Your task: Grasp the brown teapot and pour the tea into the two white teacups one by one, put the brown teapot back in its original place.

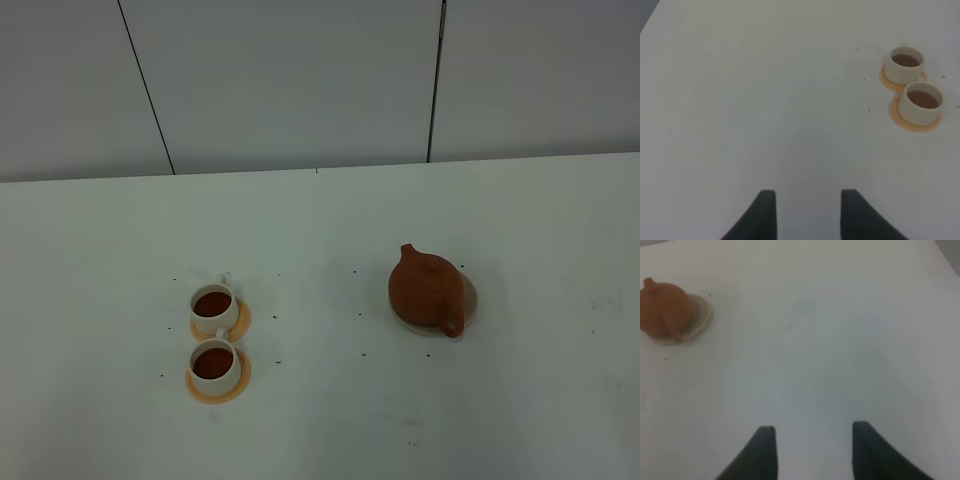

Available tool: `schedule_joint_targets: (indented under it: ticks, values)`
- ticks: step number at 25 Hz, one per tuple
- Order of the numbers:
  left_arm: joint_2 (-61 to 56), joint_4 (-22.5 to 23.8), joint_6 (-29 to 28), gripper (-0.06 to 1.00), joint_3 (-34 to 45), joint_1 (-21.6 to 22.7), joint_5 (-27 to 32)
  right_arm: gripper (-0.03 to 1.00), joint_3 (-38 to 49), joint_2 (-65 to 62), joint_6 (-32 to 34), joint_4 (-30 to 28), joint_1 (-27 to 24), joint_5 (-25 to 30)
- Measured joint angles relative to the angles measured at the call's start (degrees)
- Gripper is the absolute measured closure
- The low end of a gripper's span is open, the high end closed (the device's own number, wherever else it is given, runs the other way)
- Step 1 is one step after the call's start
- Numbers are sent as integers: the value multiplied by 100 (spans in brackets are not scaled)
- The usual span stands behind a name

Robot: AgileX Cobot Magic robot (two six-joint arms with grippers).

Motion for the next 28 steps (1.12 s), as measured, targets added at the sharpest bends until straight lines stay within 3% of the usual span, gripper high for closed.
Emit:
schedule_joint_targets:
  ticks: [28]
  values:
    - [0,0,-1,57,0,0,0,63,0,0,0,0,-87,0]
